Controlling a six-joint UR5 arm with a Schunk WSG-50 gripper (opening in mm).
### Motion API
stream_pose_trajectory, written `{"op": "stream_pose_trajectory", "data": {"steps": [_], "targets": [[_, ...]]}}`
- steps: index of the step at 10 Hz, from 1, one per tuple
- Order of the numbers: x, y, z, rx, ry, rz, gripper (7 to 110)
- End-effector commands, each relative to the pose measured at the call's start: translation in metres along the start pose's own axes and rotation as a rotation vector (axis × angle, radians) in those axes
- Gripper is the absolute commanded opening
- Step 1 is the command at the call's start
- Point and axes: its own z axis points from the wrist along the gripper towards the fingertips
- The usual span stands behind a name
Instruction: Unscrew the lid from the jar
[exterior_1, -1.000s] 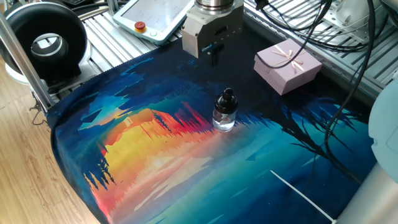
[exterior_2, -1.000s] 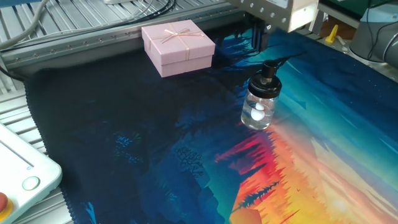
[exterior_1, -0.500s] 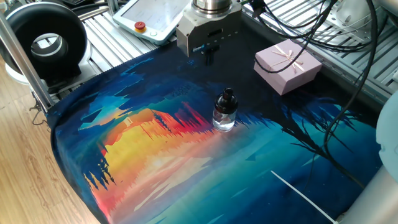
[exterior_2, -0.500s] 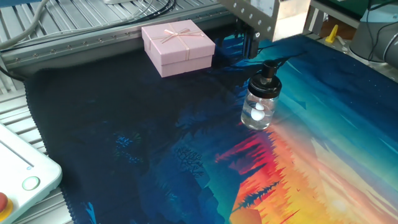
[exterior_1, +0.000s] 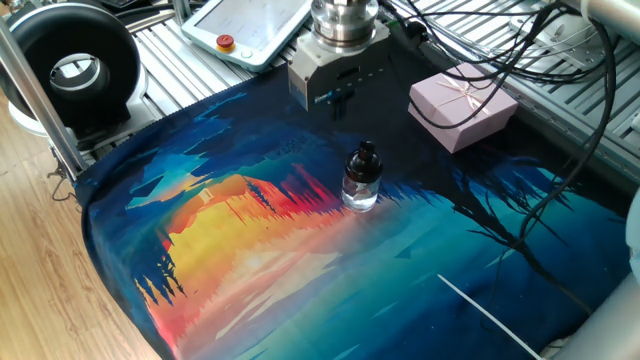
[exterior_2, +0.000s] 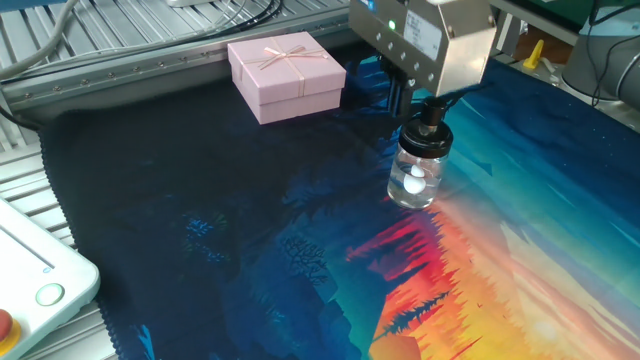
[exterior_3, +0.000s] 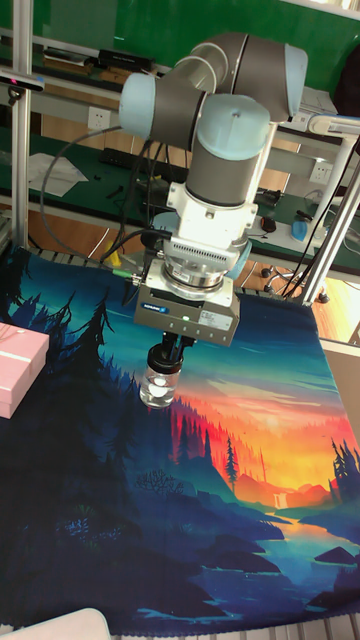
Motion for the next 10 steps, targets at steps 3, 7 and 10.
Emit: {"op": "stream_pose_trajectory", "data": {"steps": [3,7,10], "targets": [[-0.005,0.011,-0.006,-0.029,-0.013,0.028,7],[0.005,0.009,0.003,-0.002,-0.010,0.067,7],[0.020,0.012,-0.003,0.009,0.016,0.075,7]]}}
